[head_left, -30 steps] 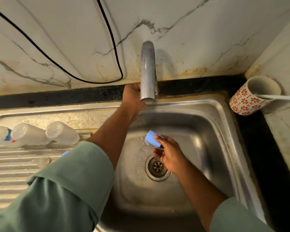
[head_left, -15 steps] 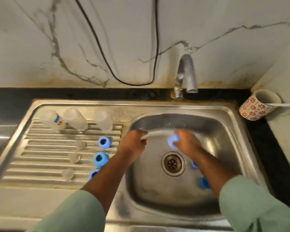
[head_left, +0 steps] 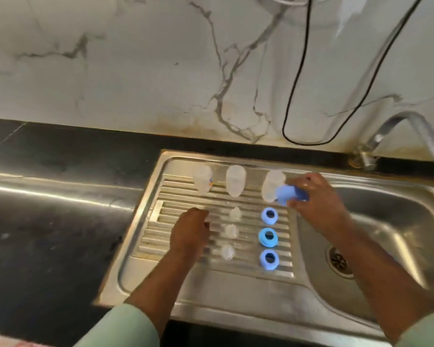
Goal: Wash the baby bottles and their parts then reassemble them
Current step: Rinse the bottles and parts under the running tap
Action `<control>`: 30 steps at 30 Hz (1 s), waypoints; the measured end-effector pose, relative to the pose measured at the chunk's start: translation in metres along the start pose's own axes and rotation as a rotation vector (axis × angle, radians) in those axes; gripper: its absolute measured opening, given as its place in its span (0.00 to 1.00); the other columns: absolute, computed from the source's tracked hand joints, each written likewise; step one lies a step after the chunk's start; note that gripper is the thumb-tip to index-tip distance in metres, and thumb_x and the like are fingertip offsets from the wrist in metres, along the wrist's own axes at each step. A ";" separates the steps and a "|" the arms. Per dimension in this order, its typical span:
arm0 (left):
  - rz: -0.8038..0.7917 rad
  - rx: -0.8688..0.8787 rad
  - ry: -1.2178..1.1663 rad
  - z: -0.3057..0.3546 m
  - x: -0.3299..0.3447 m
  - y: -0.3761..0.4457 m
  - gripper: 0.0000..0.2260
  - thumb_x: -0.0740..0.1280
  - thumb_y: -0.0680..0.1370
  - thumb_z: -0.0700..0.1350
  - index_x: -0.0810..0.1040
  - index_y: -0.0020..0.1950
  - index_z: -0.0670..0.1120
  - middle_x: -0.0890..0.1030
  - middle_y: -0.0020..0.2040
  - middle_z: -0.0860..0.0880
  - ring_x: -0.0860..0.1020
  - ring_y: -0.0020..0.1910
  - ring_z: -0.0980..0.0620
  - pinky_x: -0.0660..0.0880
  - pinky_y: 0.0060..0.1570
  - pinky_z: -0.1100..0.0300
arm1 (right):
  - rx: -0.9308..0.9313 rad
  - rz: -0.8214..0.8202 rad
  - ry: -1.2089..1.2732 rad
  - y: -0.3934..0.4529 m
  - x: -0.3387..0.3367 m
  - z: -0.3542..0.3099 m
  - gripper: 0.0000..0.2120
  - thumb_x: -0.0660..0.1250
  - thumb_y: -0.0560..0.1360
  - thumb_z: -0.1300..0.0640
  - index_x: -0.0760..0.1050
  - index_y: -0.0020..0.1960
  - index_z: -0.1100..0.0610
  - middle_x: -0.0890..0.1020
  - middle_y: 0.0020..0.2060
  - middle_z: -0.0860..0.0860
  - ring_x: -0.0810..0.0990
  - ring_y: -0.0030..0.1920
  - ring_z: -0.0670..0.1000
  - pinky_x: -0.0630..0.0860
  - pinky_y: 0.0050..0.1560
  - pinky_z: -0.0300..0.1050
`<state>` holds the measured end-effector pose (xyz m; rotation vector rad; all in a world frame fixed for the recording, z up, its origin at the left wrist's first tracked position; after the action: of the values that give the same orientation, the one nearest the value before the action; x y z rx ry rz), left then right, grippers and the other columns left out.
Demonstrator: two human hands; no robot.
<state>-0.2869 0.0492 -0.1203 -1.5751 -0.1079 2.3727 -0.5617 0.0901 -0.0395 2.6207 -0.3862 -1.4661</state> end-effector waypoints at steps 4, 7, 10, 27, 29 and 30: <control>-0.185 0.002 0.080 -0.046 0.017 0.011 0.16 0.71 0.73 0.48 0.79 0.61 0.50 0.78 0.58 0.49 0.79 0.56 0.46 0.78 0.55 0.50 | -0.143 -0.198 0.152 0.017 0.061 -0.084 0.24 0.74 0.67 0.68 0.78 0.62 0.59 0.76 0.53 0.47 0.70 0.52 0.38 0.63 0.53 0.25; -0.199 0.050 0.090 -0.056 0.031 0.014 0.22 0.72 0.74 0.48 0.75 0.67 0.50 0.74 0.64 0.48 0.75 0.61 0.46 0.76 0.58 0.49 | -0.208 -0.334 0.091 0.029 0.121 -0.113 0.23 0.72 0.70 0.66 0.76 0.65 0.58 0.76 0.57 0.54 0.75 0.56 0.50 0.70 0.57 0.38; -0.212 0.031 0.007 -0.064 0.043 0.016 0.26 0.73 0.75 0.46 0.71 0.72 0.50 0.73 0.69 0.48 0.73 0.67 0.44 0.75 0.62 0.48 | -0.265 -0.395 -0.099 0.036 0.167 -0.121 0.22 0.71 0.73 0.63 0.75 0.66 0.58 0.77 0.60 0.57 0.75 0.59 0.58 0.73 0.60 0.51; -0.196 -0.034 0.175 -0.038 0.011 0.013 0.12 0.69 0.77 0.46 0.78 0.59 0.45 0.80 0.58 0.45 0.79 0.57 0.43 0.75 0.53 0.53 | -0.338 -0.122 0.064 -0.024 0.113 -0.079 0.18 0.74 0.71 0.57 0.78 0.60 0.56 0.82 0.55 0.52 0.76 0.55 0.50 0.73 0.55 0.44; -0.040 0.004 0.216 -0.007 -0.009 0.003 0.09 0.63 0.80 0.47 0.79 0.55 0.45 0.82 0.52 0.45 0.80 0.51 0.44 0.73 0.47 0.55 | -0.323 -0.049 0.091 -0.046 0.079 -0.054 0.09 0.70 0.72 0.55 0.80 0.51 0.55 0.83 0.47 0.49 0.77 0.48 0.48 0.74 0.49 0.41; 0.024 0.058 0.223 0.020 -0.012 -0.004 0.10 0.61 0.81 0.48 0.80 0.54 0.46 0.82 0.51 0.46 0.80 0.50 0.45 0.72 0.45 0.56 | -0.296 -0.014 0.101 -0.059 0.060 -0.033 0.06 0.71 0.71 0.56 0.80 0.47 0.54 0.83 0.44 0.48 0.77 0.45 0.48 0.75 0.46 0.41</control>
<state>-0.2996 0.0514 -0.1008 -1.8077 0.0268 2.1787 -0.4941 0.1292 -0.0842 2.4504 -0.1291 -1.2760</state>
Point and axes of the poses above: each hand's wrist, its own y-axis towards the middle knuckle, its own x-axis out of the palm, z = x × y, the point moved 6 cm from there along y, towards the middle knuckle
